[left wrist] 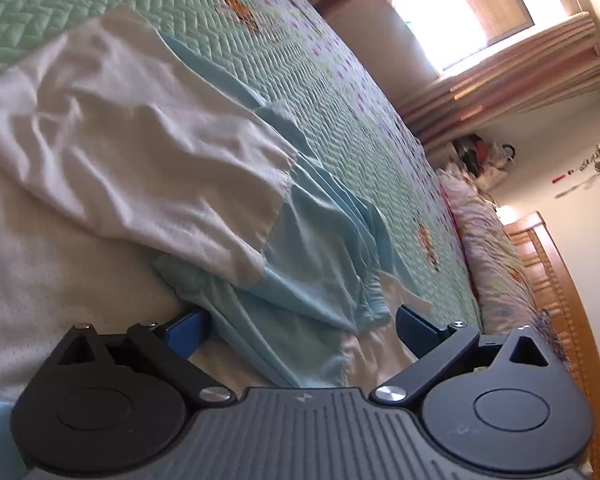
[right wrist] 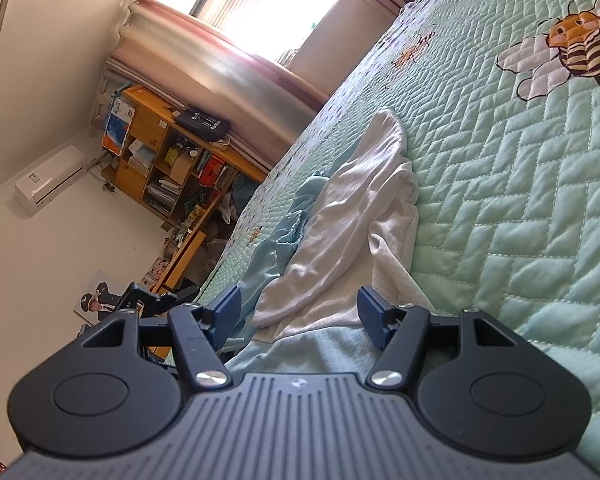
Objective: Fold clothes
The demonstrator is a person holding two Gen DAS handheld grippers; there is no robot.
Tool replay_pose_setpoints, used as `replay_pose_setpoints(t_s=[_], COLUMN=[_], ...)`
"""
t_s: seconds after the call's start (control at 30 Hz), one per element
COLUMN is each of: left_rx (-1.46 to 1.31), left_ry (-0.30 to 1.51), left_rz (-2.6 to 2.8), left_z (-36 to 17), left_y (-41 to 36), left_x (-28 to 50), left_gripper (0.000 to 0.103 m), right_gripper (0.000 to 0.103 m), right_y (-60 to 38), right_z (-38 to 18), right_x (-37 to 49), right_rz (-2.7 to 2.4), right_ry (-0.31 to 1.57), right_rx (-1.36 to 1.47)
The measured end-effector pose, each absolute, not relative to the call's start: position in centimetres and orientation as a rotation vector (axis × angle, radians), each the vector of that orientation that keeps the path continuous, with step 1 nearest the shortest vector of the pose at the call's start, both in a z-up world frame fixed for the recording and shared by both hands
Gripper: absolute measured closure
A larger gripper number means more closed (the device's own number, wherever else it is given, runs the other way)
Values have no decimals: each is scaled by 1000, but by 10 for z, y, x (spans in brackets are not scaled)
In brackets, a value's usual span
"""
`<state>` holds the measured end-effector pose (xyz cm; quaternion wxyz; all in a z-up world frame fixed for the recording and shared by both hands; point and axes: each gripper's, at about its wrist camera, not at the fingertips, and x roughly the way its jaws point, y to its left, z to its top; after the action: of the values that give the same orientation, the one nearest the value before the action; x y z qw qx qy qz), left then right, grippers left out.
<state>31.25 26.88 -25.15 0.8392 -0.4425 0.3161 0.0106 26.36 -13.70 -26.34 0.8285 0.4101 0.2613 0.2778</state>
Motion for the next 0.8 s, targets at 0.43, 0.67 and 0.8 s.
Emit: replay_pose_setpoints(t_s=[0.43, 0.67, 0.8], left_rx=[-867, -782, -766], left_ry=[660, 628, 712], left_rz=[99, 199, 114], left_z=[-254, -241, -252], left_y=[269, 295, 291], left_x=[302, 290, 298], left_gripper=[98, 100, 100], right_gripper=[37, 37, 37], right_y=[-138, -138, -138], right_z=[-267, -267, -267], right_x=[261, 261, 262], right_rz=[589, 589, 589], right_ry=[555, 555, 555], right_rx=[867, 865, 863])
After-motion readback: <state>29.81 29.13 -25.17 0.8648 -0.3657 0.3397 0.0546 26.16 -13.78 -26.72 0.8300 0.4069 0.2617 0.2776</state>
